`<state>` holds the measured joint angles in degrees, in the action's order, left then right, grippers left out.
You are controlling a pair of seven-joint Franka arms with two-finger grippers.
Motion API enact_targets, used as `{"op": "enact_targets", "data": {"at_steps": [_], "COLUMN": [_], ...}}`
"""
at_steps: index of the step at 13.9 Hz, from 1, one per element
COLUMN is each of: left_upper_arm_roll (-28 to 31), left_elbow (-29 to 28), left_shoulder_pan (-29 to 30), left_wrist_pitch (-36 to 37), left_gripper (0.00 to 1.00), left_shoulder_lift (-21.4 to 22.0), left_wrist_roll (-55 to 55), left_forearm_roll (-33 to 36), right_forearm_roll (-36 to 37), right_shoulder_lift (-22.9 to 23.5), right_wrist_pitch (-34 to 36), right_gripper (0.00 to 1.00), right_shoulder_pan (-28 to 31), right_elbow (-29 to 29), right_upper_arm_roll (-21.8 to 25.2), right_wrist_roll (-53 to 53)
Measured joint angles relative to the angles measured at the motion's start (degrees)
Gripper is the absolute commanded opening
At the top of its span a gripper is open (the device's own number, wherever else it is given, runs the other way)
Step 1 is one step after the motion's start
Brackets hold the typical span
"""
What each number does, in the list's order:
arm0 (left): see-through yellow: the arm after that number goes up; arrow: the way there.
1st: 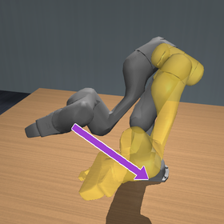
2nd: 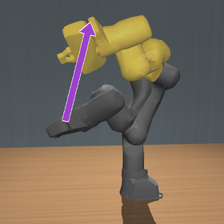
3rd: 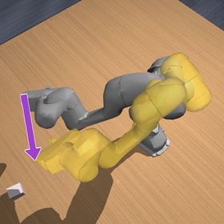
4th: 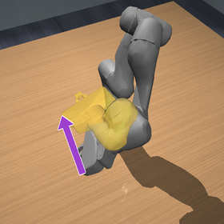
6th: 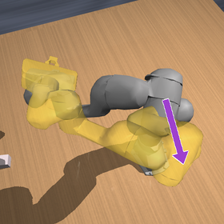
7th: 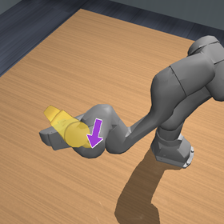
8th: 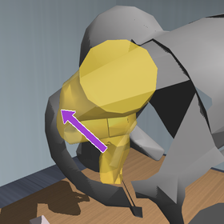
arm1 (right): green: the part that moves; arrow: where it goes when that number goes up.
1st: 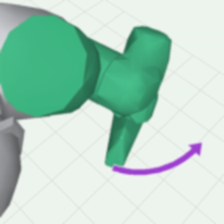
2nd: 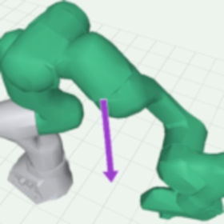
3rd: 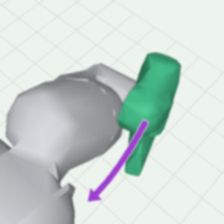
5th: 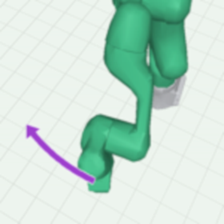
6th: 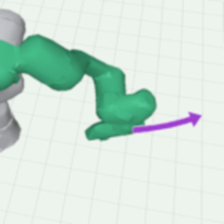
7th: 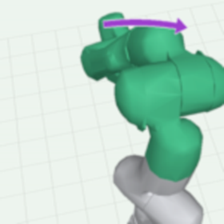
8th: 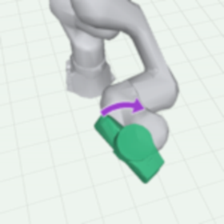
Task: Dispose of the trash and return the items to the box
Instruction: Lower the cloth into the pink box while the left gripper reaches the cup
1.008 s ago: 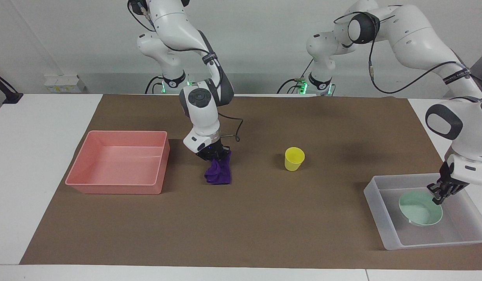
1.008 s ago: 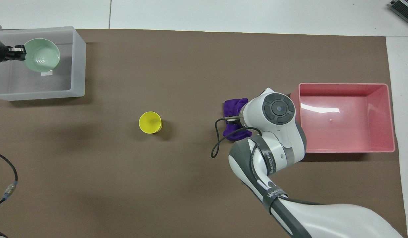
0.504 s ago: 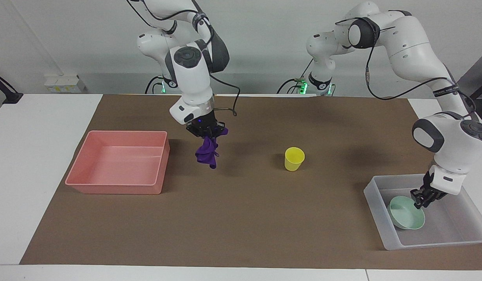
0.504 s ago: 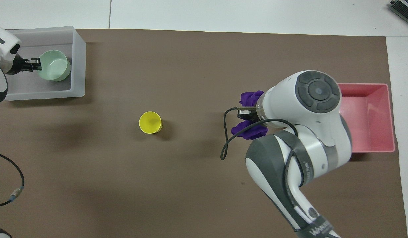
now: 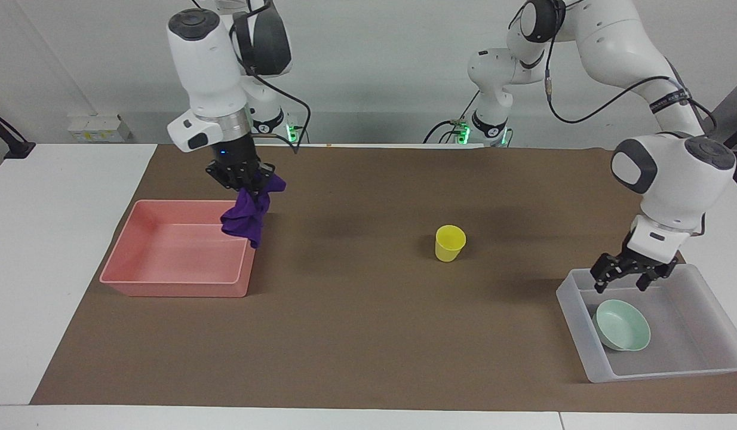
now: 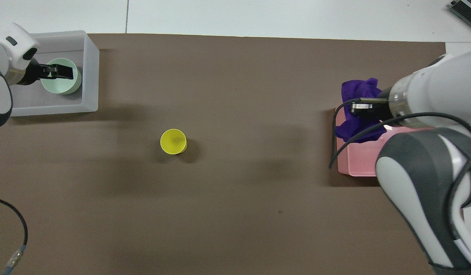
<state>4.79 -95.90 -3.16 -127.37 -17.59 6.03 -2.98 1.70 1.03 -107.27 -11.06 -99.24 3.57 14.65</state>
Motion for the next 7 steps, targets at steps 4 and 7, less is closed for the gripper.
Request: {"op": "enact_targets", "data": {"at_steps": [4,7], "left_upper_arm_roll": [-0.07,-0.13], "left_elbow": [-13.43,-18.53], "left_shoulder_pan": [-7.35,-12.6], "left_wrist_pitch": [0.0,-1.53], "left_gripper": [1.0,1.0], "left_shoulder_lift": [9.2,10.85], "left_wrist_roll": [-1.98,-5.4], "left_forearm_roll": [0.0,0.0], "right_forearm_roll": [-0.09,-0.09], "right_shoulder_lift": [0.69,2.24], "right_wrist_pitch": [-5.77,-12.2], "right_gripper": [0.0,0.0], "right_shoulder_pan": [8.71,12.13], "right_elbow": [-5.58,-11.34], "right_upper_arm_roll": [0.06,0.05], "right_wrist_roll": [-10.19,-12.6]}}
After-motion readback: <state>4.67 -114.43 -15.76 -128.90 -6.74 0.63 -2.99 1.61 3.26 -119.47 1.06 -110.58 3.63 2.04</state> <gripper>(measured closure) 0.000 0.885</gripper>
